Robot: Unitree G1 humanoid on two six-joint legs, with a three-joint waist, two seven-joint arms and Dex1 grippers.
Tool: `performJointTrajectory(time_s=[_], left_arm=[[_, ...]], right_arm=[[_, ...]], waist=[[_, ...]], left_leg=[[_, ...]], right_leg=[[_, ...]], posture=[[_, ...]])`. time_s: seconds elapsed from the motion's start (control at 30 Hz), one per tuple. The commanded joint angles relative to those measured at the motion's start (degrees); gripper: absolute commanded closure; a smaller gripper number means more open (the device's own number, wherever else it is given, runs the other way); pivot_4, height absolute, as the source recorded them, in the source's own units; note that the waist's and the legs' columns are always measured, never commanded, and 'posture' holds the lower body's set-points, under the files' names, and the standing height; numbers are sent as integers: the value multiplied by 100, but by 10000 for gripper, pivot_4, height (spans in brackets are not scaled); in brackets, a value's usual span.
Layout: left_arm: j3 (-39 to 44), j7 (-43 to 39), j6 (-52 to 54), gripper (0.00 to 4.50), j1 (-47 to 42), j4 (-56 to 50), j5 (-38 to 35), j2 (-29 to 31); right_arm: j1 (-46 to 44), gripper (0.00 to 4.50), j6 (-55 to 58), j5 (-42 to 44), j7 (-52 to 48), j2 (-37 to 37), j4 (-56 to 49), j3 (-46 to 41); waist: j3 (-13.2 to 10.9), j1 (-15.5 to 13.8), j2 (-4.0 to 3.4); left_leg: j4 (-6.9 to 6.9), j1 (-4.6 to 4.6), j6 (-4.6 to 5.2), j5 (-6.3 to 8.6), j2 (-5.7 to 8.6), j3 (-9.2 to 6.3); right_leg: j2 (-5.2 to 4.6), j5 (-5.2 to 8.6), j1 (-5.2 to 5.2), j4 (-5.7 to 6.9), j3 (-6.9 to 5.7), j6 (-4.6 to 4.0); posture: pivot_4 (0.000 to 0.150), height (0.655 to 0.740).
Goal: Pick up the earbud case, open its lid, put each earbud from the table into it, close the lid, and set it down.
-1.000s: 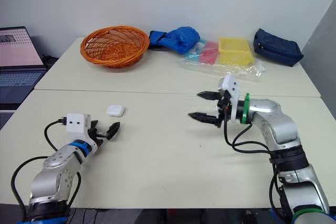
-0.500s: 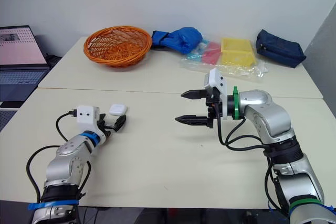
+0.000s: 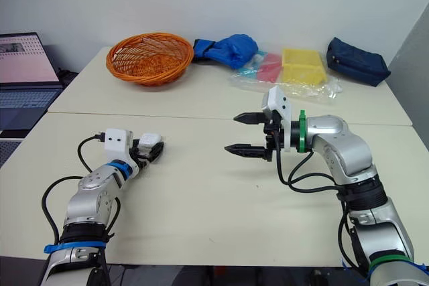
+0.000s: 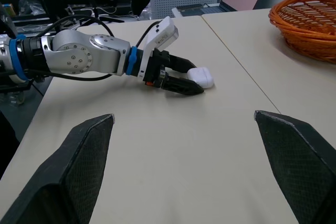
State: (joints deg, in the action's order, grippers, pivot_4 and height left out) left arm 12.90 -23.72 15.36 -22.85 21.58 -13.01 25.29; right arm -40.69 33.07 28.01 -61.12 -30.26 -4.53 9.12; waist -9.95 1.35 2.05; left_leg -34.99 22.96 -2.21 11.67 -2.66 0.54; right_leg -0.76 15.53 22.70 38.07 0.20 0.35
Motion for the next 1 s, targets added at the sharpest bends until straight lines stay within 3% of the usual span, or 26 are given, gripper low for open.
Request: performJointTrajectory(time_s=[0.03,0.33,0.5,0.7,0.83,1.0], left_arm=[[-7,-63,-138,16935,-202,102,6,25],[37,11,-347,16936,22,-260,78,45],[-490,-352,-2789,16936,52,-1015,1015,547],[-1356,-609,-4521,16936,-231,-1147,2002,883],[-1882,-914,-5937,16936,-621,-469,2239,1038],[-2110,-861,-7063,16936,-1160,291,2392,1080]], right_arm=[[18,0,-32,61,6,-48,-228,-171],[56,0,-7,59,47,-56,-228,-182],[-107,0,381,267,15,-87,-191,-225],[-1054,0,1176,564,30,135,520,-356],[-1511,0,1368,362,-58,264,1205,-94],[-1654,0,1751,473,-356,355,1182,102]], waist=[[0,0,0],[0,10,0],[-7,-2,11],[-8,-19,9],[-7,-16,10],[-7,-18,10]], left_leg=[[0,0,0,0,0,1],[0,0,0,0,-1,2],[0,8,-1,0,-5,1],[0,7,0,0,-4,23],[1,12,1,0,-3,56],[-1,51,2,1,-3,61]], right_leg=[[1,0,0,0,0,0],[5,-1,2,0,2,1],[-8,-2,12,1,1,-2],[-18,-8,21,5,21,2],[-18,-12,40,2,41,10],[-6,-14,85,13,52,9]], posture=[[1500,7400],[1500,7400],[1500,7400],[1500,7400],[1500,7400],[1500,7400]])
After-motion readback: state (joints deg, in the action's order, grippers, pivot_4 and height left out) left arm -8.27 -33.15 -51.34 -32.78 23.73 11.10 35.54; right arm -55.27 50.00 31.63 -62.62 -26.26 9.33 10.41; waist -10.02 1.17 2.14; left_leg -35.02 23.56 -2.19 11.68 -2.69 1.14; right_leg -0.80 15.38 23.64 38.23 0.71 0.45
